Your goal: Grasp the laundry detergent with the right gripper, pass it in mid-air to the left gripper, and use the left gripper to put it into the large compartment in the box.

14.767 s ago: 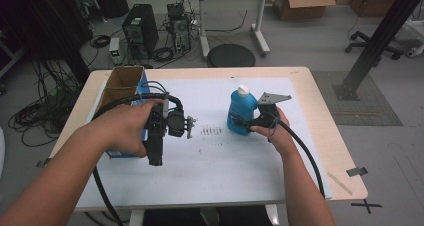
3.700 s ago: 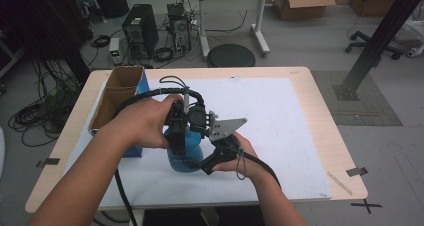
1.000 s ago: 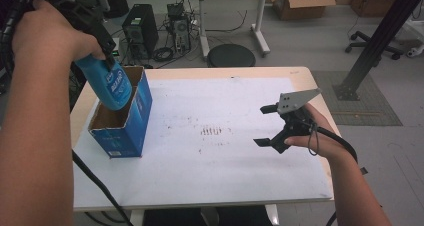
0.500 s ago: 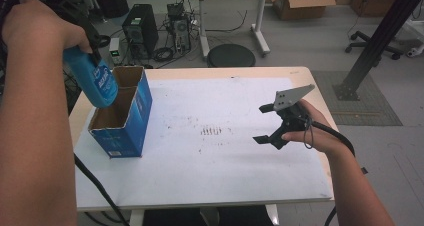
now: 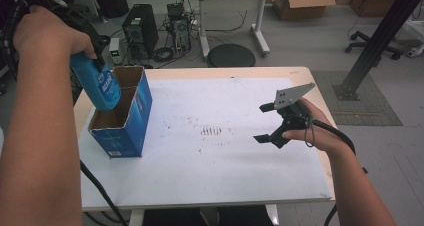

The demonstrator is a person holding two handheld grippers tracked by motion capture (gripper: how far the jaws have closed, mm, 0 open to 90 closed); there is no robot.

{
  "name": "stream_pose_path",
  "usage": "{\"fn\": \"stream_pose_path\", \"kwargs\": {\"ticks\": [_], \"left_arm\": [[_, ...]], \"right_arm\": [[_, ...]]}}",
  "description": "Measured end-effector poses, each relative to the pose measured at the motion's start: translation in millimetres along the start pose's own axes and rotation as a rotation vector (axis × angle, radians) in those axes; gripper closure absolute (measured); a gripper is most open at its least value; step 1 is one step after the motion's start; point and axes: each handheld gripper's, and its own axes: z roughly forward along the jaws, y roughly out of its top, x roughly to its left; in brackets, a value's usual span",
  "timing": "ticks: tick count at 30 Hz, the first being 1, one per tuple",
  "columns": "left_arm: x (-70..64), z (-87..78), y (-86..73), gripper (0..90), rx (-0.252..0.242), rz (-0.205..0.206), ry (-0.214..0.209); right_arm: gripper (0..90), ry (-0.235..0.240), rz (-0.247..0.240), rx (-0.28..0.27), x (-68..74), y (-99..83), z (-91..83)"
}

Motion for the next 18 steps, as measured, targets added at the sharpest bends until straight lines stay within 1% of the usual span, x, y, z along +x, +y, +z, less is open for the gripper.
{"fn": "stream_pose_path", "kwargs": {"ticks": [4,5,6,9,11,12,16,18], "left_arm": [[-1.1,5.9,0.8,38.7,0.005,0.005,0.000],[-2.1,10.0,1.4,38.7,0.010,0.010,0.003],[-2.1,10.0,1.4,38.7,0.010,0.010,0.003],[-4.4,18.8,2.9,38.7,0.017,0.016,-0.004],[-4.5,21.2,3.2,38.7,0.017,0.014,-0.009],[-4.6,25.9,4.3,38.7,0.020,0.010,-0.011],[-4.6,33.5,6.1,38.7,0.026,0.001,-0.001],[-3.4,41.5,7.9,38.7,0.033,-0.004,0.011]], "right_arm": [[1.6,0.002,0.005,-0.003,0.0,-0.9,0.9],[1.6,0.003,0.007,-0.004,-0.1,-1.4,1.7],[1.6,0.003,0.007,-0.004,-0.1,-1.4,1.7],[1.6,0.007,0.007,-0.012,-0.9,-2.9,3.7],[1.6,0.009,0.007,-0.015,-1.1,-3.4,4.3],[1.6,0.012,0.006,-0.016,-1.1,-4.0,5.7],[1.6,0.016,0.005,-0.017,-0.8,-4.9,7.0],[1.5,0.017,0.005,-0.017,-1.0,-6.0,7.9]]}}
